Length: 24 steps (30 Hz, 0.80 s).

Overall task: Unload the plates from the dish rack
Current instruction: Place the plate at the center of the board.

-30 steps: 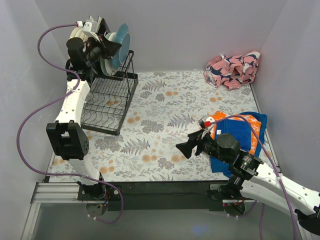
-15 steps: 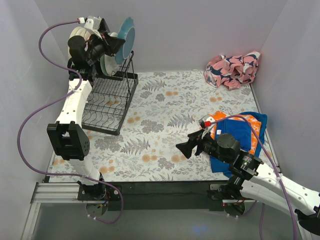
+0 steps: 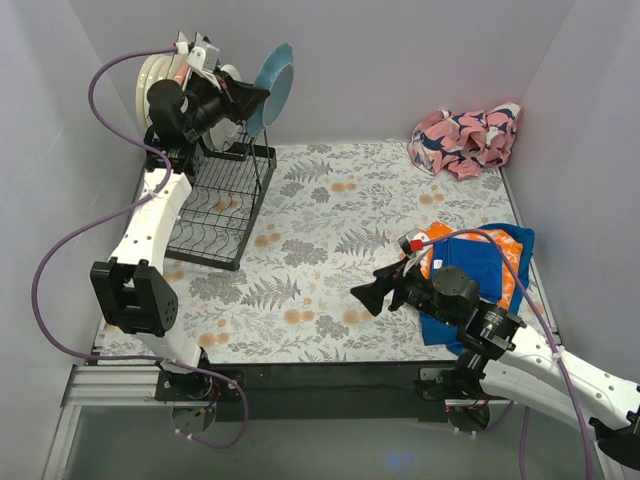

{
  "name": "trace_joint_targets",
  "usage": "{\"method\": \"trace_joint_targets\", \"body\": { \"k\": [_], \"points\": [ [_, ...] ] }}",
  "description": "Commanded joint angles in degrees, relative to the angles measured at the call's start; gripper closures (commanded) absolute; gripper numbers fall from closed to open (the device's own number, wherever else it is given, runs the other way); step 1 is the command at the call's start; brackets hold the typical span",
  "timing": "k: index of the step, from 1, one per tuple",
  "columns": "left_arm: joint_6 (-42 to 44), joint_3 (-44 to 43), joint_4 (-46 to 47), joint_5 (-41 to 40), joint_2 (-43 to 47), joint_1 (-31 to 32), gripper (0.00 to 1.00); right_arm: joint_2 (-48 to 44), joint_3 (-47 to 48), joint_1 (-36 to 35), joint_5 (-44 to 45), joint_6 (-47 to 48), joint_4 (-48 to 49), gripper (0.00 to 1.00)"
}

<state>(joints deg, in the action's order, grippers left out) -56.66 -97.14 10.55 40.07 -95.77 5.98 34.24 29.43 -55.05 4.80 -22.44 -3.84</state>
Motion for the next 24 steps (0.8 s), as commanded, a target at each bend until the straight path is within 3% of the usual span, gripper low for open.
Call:
{"method": "trace_joint_targets", "body": {
  "k": [1,6,8,12,14,18,20,24],
  "points": [
    [8.48,2.48,4.23,-4.64,10.33,3.15,1.0,1.09,3.08,-0.24,5.55,-5.15,1.65,0.16],
    [19.47,13.62,3.08,-16.75,17.62,12.47,1.0,5.66,7.3,0.29,22.5,-10.95,-6.09,0.16],
    [19.66,20.57,4.3,-18.53,21.31,14.85,1.0,7.23,9.4,2.47,22.19,-11.66,-6.54,0.16],
    [20.53,31.47,5.18,-24.24,27.46,19.15,1.0,10.67,14.07,9.24,10.1,-12.72,-6.19,0.16],
    [22.29,36.39,5.8,-31.53,30.18,23.98,1.0,13.29,17.13,13.36,3.51,-13.6,-5.31,0.15],
    [25.28,45.7,7.99,-46.29,33.7,34.08,1.0,17.61,22.32,18.48,-3.46,-15.09,-4.08,0.14],
    [27.99,53.15,13.87,-54.96,34.94,40.32,1.0,20.06,24.17,19.79,-4.27,-15.44,-3.46,0.13],
    [33.18,58.2,18.28,-64.66,31.1,47.8,1.0,24.64,27.43,21.56,-10.4,-15.79,-3.28,0.12]
  ]
}}
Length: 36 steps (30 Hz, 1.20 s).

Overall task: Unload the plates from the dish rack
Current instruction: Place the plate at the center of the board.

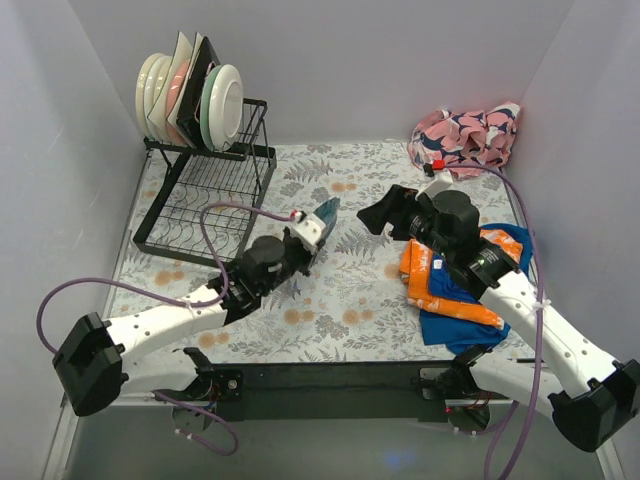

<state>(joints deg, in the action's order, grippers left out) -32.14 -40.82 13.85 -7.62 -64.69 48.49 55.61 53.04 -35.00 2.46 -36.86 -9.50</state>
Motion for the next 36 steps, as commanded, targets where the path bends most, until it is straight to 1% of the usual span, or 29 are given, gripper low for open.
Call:
{"method": "trace_joint_targets", "body": {
  "k": [1,2,3,4,6,14,17,19,20,21,23,26,27,29,30,32,34,35,36],
  "points": [
    [10.33,2.23,16.72,-19.08,-1.05,8.26,1.0,4.23,4.35,2.21,-9.56,-1.54,2.38,0.13],
    [14.26,2.76,18.31,-20.84,-2.27,9.68,1.0,5.89,4.36,2.39,-11.93,-1.72,2.9,0.13],
    [15.69,3.63,19.63,-23.47,-3.07,11.0,1.0,6.6,4.36,2.4,-12.91,-1.9,3.25,0.14],
    [16.84,3.99,22.16,-24.02,-4.73,12.75,1.0,7.31,4.01,2.4,-13.61,-1.9,3.6,0.15],
    [18.68,3.91,23.24,-24.81,-5.89,14.08,1.0,9.59,3.66,2.48,-15.11,-2.07,3.7,0.16],
    [23.09,4.43,28.6,-26.57,-13.35,17.69,1.0,14.95,0.14,2.57,-14.41,-2.16,3.87,0.19],
    [24.4,4.69,30.27,-26.92,-15.2,18.66,1.0,17.24,-0.04,2.57,-15.2,-2.07,3.96,0.23],
    [24.76,4.52,30.28,-26.92,-17.13,19.09,1.0,18.38,-0.39,2.57,-16.52,-2.16,4.48,0.28],
    [25.45,3.91,30.01,-27.18,-17.92,19.1,1.0,19.17,-0.65,2.57,-17.04,-2.25,5.01,0.32],
    [25.72,3.82,29.92,-27.71,-19.58,19.27,1.0,19.53,-1.09,2.75,-18.09,-2.25,5.54,0.39],
    [27.73,3.99,31.5,-28.76,-21.0,19.62,1.0,20.58,-1.79,2.75,-18.45,-2.69,6.85,0.44],
    [31.5,4.87,35.8,-30.52,-23.37,20.59,1.0,22.43,-2.59,2.66,-18.19,-3.39,7.04,0.46],
    [31.79,5.48,39.12,-31.92,-23.99,20.77,1.0,22.87,-2.67,2.75,-17.93,-3.39,7.04,0.49],
    [34.51,6.01,41.16,-32.63,-25.4,21.12,1.0,24.01,-3.29,2.84,-17.14,-3.39,7.12,0.56],
    [35.04,6.01,41.61,-32.9,-25.75,21.12,1.0,24.62,-3.46,2.75,-16.88,-3.22,7.12,0.62],
    [35.13,6.19,42.05,-32.73,-26.19,21.38,1.0,26.21,-3.64,2.92,-17.05,-3.22,7.12,0.63],
    [35.13,6.19,42.14,-32.03,-26.28,21.56,1.0,27.26,-4.08,3.1,-18.27,-3.39,8.96,0.79],
    [34.78,6.1,41.62,-31.93,-26.54,21.56,1.0,27.27,-4.78,3.1,-18.8,-3.57,8.88,0.88],
    [34.52,6.01,40.83,-31.85,-26.72,21.56,1.0,27.27,-5.22,3.1,-18.81,-3.83,11.49,0.98]
  ]
}}
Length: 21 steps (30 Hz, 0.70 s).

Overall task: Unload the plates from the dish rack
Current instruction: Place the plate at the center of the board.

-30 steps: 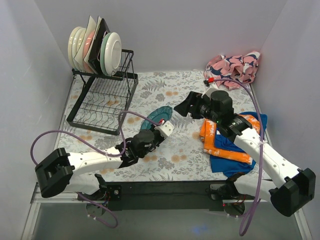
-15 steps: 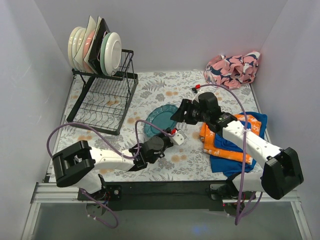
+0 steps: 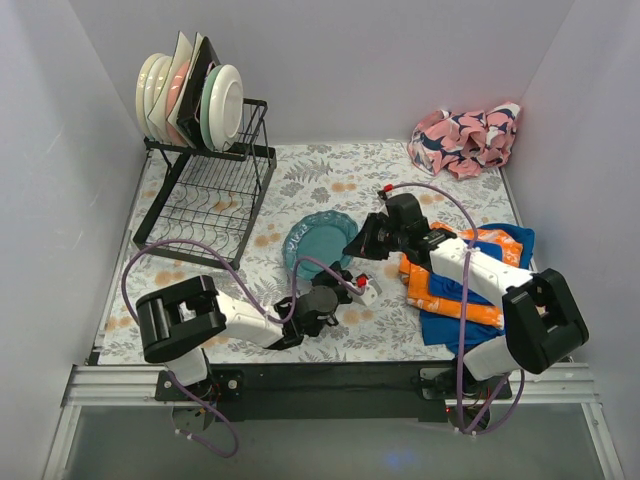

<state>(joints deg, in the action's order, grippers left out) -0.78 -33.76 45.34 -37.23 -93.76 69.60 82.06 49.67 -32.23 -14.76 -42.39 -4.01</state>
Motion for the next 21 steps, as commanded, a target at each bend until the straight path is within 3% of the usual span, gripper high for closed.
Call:
{"method": "trace_joint_targets", "body": {
  "k": [1,2,4,5,6,11,17,21],
  "points": [
    [2.19,-1.22,8.8,-1.88,2.26,0.45,1.0,0.47,-2.29,0.41,-1.76,1.18,6.9,0.99],
    [1.4,-1.31,7.84,-1.44,2.35,0.45,0.98,0.29,-2.64,0.41,-2.46,1.0,7.87,0.99],
    [-3.32,-1.75,2.93,0.66,3.22,0.45,0.79,-0.58,-3.79,0.85,-2.99,0.21,11.28,0.99],
    [-5.36,-2.36,1.17,2.93,3.49,0.45,0.36,-0.85,-4.31,1.03,-3.86,-0.67,13.39,0.99],
    [-7.2,-2.8,-2.76,4.61,4.1,0.45,0.3,-1.11,-5.19,1.11,-4.13,-1.11,15.24,0.99],
    [-17.13,-3.77,-9.04,12.87,5.25,0.45,0.28,0.11,-3.62,3.92,-8.43,-2.87,23.42,0.99],
    [-27.24,-3.68,-14.05,21.4,9.2,0.36,0.27,3.71,2.62,11.74,-8.09,-2.0,27.82,0.99],
    [-36.29,-2.98,-16.24,31.57,12.89,-1.13,0.26,8.53,5.96,18.67,-6.95,-2.43,33.17,0.99]
  ]
}}
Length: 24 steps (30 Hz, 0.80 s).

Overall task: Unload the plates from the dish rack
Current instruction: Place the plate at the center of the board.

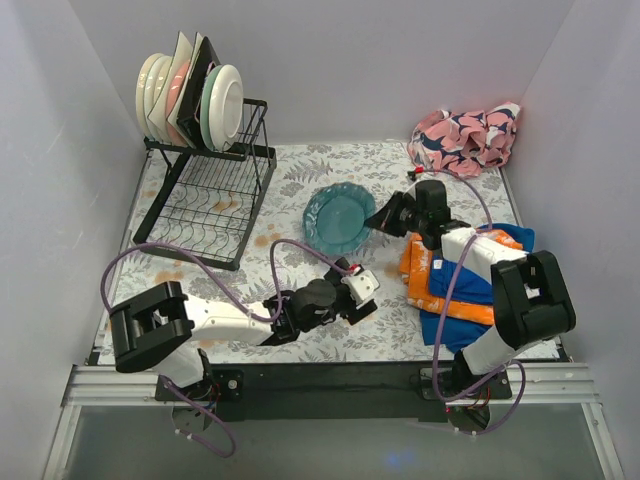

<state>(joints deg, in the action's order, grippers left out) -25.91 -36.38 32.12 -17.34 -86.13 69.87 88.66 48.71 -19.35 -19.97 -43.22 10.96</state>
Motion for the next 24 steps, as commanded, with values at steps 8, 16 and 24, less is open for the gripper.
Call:
{"method": "trace_joint_targets", "body": {
  "k": [8,16,24],
  "points": [
    [-27.95,-0.54,-4.52,23.66,10.18,-8.07,0.25,15.91,18.16,15.74,-3.14,-9.86,27.97,0.99],
    [-27.44,5.09,-3.03,13.66,16.24,-10.36,0.25,29.63,31.44,20.93,-3.33,-12.23,28.06,0.99],
    [-27.7,8.78,-0.83,7.95,21.17,-10.36,0.25,37.19,33.47,21.29,-4.82,-15.31,28.15,0.99]
  ]
}}
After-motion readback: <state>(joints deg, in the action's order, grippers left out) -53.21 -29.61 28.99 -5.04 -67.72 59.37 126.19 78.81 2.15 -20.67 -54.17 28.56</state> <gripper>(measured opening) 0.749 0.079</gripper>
